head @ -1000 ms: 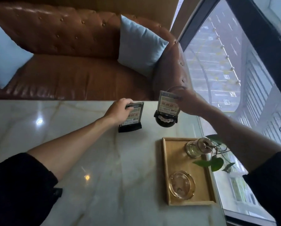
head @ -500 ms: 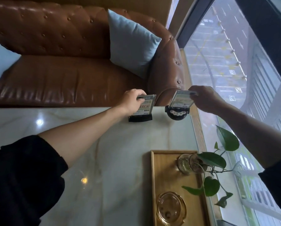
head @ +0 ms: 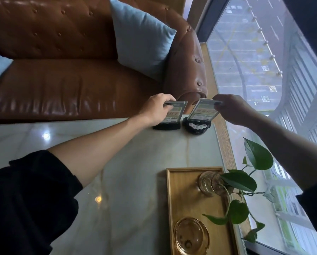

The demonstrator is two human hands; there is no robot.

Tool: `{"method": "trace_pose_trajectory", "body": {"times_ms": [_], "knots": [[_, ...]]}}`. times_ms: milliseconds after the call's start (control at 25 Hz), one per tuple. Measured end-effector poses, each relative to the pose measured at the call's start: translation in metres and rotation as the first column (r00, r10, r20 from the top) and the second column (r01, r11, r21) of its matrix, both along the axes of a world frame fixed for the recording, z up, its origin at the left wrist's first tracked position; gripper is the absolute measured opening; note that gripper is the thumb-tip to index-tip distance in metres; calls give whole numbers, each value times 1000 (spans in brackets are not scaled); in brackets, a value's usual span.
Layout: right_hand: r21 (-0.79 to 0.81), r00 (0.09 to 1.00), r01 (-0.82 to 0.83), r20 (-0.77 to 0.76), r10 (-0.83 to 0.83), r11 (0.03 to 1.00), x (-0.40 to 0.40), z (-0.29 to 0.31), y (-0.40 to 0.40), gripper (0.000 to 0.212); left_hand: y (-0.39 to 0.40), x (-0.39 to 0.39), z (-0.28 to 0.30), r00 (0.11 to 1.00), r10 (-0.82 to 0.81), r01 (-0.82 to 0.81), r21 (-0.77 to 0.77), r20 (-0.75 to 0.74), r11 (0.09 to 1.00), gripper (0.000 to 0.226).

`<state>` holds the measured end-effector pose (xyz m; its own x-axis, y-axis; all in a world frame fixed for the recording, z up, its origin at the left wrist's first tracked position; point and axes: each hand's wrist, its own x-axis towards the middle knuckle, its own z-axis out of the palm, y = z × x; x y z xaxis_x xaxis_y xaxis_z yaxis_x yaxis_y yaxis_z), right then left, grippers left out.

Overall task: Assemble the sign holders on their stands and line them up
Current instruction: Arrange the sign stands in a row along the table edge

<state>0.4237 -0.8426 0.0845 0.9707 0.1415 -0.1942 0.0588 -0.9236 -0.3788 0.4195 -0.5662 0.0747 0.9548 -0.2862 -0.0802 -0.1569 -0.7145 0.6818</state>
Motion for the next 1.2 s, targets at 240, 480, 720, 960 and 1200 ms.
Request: {"method": "trace_pose_trajectory", "body": {"times_ms": [240,480,720,960,1200], "knots": [[47,995,-53,84,49,997,-6,-4,1,28,2,-2,5,1000,-18,18,26,-11,999,18],[58,993,-37,111,30,998,-6,-9,1,26,0,-7,2,1000,24,-23,-18,10,1000,19],[0,1000,-22,18,22,1000,-3,-3,6,34,10,-11,2,997,70,-69,29,-36,997,44],[-149,999,37,41,-31,988,-14,35,24,52,58,-32,30,981,179,-178,12,-80,984,48],[-101,969,38,245,-12,994,-35,95,105,47,164,-89,72,971,201,-198,31,-126,980,28]]}}
